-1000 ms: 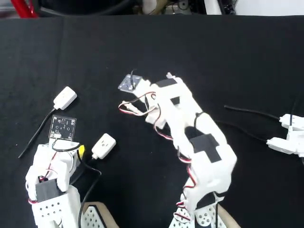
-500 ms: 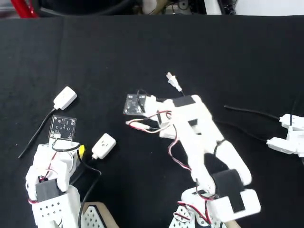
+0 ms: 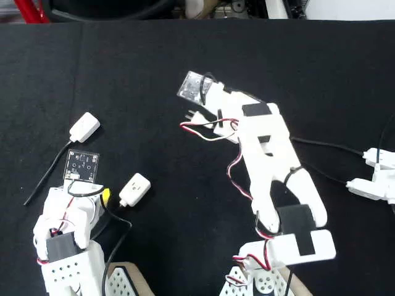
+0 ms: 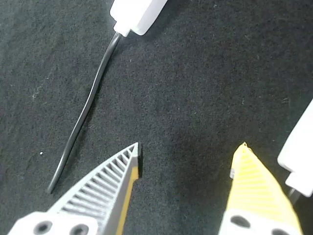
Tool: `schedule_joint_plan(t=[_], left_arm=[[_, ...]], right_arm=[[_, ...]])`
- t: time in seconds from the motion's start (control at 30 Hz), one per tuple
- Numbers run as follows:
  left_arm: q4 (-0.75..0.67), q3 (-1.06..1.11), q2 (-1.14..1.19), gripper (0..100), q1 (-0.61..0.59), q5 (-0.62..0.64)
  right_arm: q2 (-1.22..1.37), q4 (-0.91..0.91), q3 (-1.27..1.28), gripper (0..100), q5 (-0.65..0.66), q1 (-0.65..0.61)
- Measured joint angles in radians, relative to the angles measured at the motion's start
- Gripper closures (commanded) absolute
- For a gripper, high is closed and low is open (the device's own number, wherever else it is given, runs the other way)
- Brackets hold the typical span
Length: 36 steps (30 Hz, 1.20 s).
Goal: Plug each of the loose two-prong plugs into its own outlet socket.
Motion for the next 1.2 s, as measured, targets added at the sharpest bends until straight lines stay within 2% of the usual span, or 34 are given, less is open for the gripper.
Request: schedule_joint_plan(t=[0.17, 0.3, 0.47, 0.63, 0.8, 0.87, 1.03, 1.2], left_arm=[[0.0, 0.0, 0.0, 70, 0.0, 0.0], [0.0, 0.0, 0.0, 70, 0.0, 0.0], [0.0, 0.0, 0.0, 70, 0.0, 0.0], [0.0, 0.0, 0.0, 70, 0.0, 0.0], [0.0, 0.0, 0.0, 70, 0.0, 0.0], [0.0, 0.0, 0.0, 70, 0.0, 0.0], [0.0, 0.0, 0.0, 70, 0.0, 0.0], [0.0, 0.0, 0.0, 70, 0.0, 0.0]], right_arm=[[0.0, 0.0, 0.0, 70.5, -0.005, -0.037], [0.0, 0.0, 0.0, 77.2, -0.098, -0.035], [0.02, -0.083, 0.0, 75.1, -0.239, -0.084], [0.199, -0.077, -0.1, 73.6, -0.158, -0.126], [0.422, -0.06, -0.25, 74.0, -0.141, -0.133], [0.466, -0.058, -0.282, 78.0, -0.138, -0.133], [0.489, -0.058, -0.305, 96.2, -0.137, -0.133], [0.488, -0.058, -0.307, 98.2, -0.135, -0.132]])
